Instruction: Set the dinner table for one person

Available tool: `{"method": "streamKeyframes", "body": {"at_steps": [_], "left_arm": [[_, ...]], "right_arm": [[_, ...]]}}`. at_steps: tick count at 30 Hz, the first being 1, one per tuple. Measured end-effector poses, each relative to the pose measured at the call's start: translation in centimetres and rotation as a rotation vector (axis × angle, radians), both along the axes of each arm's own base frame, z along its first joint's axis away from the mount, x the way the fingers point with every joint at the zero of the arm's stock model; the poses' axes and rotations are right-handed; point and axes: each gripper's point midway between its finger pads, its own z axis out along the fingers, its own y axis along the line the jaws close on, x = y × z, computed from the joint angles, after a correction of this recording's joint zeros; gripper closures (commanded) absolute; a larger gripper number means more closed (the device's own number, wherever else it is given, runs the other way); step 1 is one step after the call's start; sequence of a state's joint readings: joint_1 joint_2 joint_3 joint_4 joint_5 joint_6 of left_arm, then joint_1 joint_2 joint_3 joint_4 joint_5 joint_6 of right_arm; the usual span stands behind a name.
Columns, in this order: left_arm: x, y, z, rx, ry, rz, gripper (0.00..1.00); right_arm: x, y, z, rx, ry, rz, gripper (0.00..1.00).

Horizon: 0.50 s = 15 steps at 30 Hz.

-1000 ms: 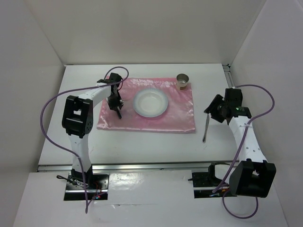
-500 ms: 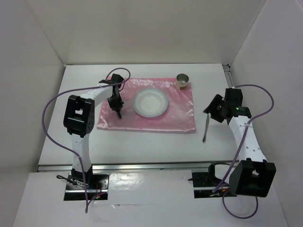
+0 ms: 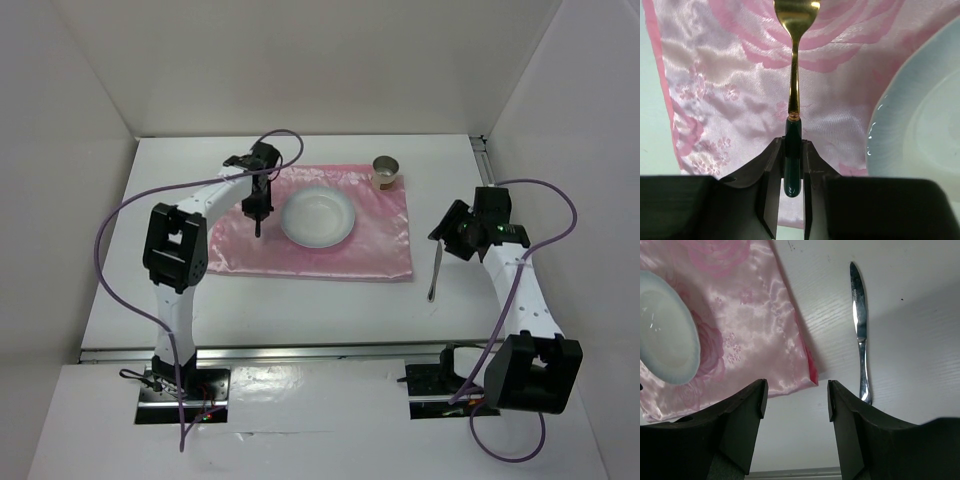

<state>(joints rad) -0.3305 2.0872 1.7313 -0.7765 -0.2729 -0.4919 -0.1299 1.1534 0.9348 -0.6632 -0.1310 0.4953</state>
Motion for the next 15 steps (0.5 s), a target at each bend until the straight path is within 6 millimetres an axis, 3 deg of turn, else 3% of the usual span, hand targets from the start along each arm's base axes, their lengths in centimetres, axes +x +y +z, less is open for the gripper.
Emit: {"method": "streamKeyframes", "body": {"at_steps": [5,10,15], "left_arm": [[0.8,0.0,-0.7,0.049,0.021,-0.078,1.0],[0.0,0.7,-3.1,0.096,0.103,-0.099,1.0],[-0.5,1.0,-4.1,0.111,0.14,-0.108,0.96]], "right_arm": [[-0.2,-0.3,-1.2,-0.008,0.051,-0.013,0.36],[-0.4,-0.4,-1.4,-0.01,0.061,-0.015,0.36],[-0.5,-0.7,-1.7,-0.023,0.076,-0.029,0.35]]}}
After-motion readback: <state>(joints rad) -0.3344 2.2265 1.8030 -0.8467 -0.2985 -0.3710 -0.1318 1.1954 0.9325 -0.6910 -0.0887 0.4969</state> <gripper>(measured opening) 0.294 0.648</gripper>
